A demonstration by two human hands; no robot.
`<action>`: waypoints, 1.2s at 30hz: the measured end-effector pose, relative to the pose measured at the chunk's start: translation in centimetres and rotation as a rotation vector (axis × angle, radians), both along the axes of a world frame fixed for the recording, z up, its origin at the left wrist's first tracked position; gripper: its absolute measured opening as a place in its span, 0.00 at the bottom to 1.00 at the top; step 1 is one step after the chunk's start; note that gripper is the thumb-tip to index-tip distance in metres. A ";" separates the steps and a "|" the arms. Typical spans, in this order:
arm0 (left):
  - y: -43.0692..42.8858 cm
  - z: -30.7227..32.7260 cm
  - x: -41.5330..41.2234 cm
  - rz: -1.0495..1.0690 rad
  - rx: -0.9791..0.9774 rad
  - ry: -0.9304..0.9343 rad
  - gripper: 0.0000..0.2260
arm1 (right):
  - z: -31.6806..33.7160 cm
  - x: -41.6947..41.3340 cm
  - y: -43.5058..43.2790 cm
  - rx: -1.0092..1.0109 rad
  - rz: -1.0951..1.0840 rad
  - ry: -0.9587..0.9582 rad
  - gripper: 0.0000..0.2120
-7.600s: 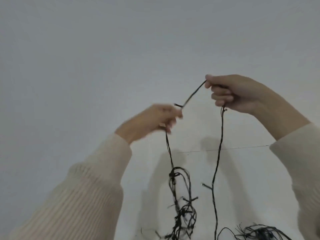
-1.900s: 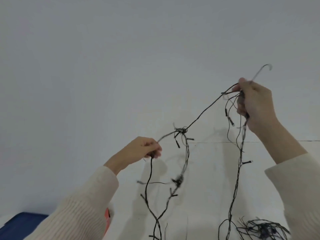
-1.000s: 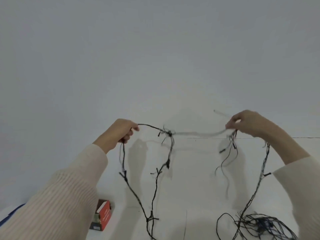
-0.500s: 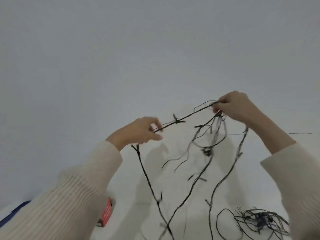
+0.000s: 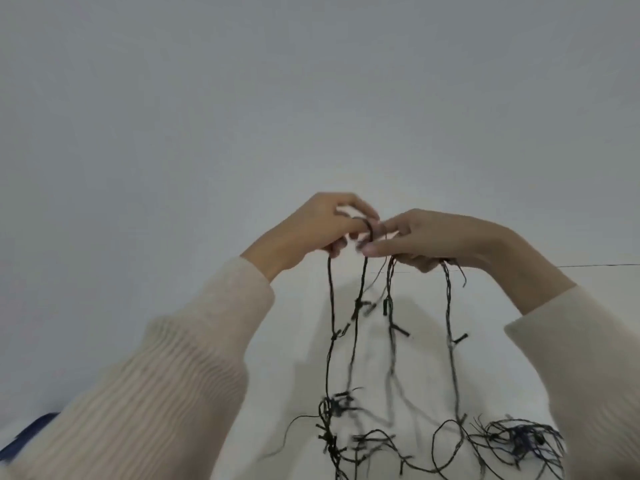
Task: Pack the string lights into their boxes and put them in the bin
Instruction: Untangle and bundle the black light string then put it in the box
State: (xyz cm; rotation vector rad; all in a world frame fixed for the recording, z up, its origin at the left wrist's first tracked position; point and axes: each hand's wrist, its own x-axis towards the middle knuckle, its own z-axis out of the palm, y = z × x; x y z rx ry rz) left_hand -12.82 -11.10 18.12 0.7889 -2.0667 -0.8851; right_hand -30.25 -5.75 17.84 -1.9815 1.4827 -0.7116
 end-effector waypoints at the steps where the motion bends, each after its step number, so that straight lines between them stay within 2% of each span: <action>1: -0.1 0.2 -0.2 0.019 -0.026 0.078 0.06 | 0.2 0.3 -0.2 -0.024 -0.006 -0.021 0.10; 3: -0.7 -0.2 0.7 0.052 -0.035 0.143 0.11 | 0.9 -0.5 -0.6 -0.100 -0.066 -0.211 0.14; 5: -1.5 -2.0 2.4 0.063 0.004 0.067 0.11 | 1.9 -2.0 -0.5 -0.183 -0.162 -0.429 0.14; 6: -1.9 -3.1 3.2 0.083 0.038 0.039 0.09 | 2.2 -2.8 -0.3 -0.229 -0.200 -0.422 0.13; 8: -2.3 -4.6 3.8 0.121 0.105 0.042 0.05 | 2.2 -3.1 0.1 -0.260 -0.224 -0.209 0.09; 10: -1.8 -4.5 3.1 0.104 0.097 0.030 0.01 | 1.1 -1.7 0.3 -0.154 -0.155 0.026 0.12; 12: -1.0 -3.3 1.5 0.068 0.015 0.002 0.02 | -0.1 0.6 0.0 -0.050 -0.074 0.116 0.15; 13: -0.6 -2.5 0.8 0.065 -0.030 0.005 0.03 | -0.6 1.6 -0.2 -0.043 -0.045 0.108 0.12; 15: -0.4 -1.3 0.3 0.082 -0.072 0.062 0.05 | -0.7 2.2 -0.7 -0.093 -0.044 -0.019 0.07; 18: -1.3 -1.9 1.7 0.087 -0.040 0.111 0.10 | 1.1 0.4 -0.6 -0.109 -0.076 -0.349 0.13; 20: -2.2 -4.5 2.8 0.076 -0.031 0.009 0.07 | 2.5 -1.1 -0.1 -0.120 -0.094 -0.601 0.13; 22: -3.2 -8.0 3.9 0.073 0.006 -0.107 0.02 | 3.2 -2.5 0.2 -0.223 -0.163 -0.785 0.14; 24: -4.0 -10.9 5.2 0.089 0.059 -0.310 0.04 | 3.4 -3.9 0.3 -0.336 -0.227 -0.961 0.13; 25: -4.2 -11.7 5.7 0.102 0.109 -0.356 0.06 | 3.4 -4.5 0.4 -0.371 -0.254 -0.988 0.13; 26: -4.2 -11.9 6.0 0.116 0.173 -0.318 0.09 | 3.4 -4.9 0.4 -0.390 -0.275 -0.954 0.14; 28: -3.9 -10.5 5.7 0.172 0.223 -0.135 0.13 | 2.9 -5.4 0.4 -0.386 -0.302 -0.754 0.14; 31: -2.6 -6.0 3.6 0.160 0.140 0.021 0.15 | 1.6 -3.9 1.0 -0.239 -0.286 -0.134 0.07; 32: -1.9 -4.4 2.6 0.124 0.101 0.033 0.16 | 1.2 -2.9 1.2 -0.194 -0.267 0.014 0.07; 33: -1.2 -3.0 1.5 0.104 0.053 0.026 0.16 | 0.9 -2.1 1.2 -0.163 -0.242 0.081 0.12; 34: -0.7 -1.8 0.6 0.099 0.007 0.009 0.16 | 0.7 -1.2 1.1 -0.133 -0.205 0.060 0.15; 35: -0.1 -0.8 -0.2 0.108 -0.044 -0.016 0.15 | 0.5 -0.2 1.1 -0.107 -0.149 0.024 0.13; 36: 0.2 -0.1 -0.9 0.135 -0.113 -0.051 0.14 | 0.4 1.0 1.2 -0.081 -0.086 -0.014 0.06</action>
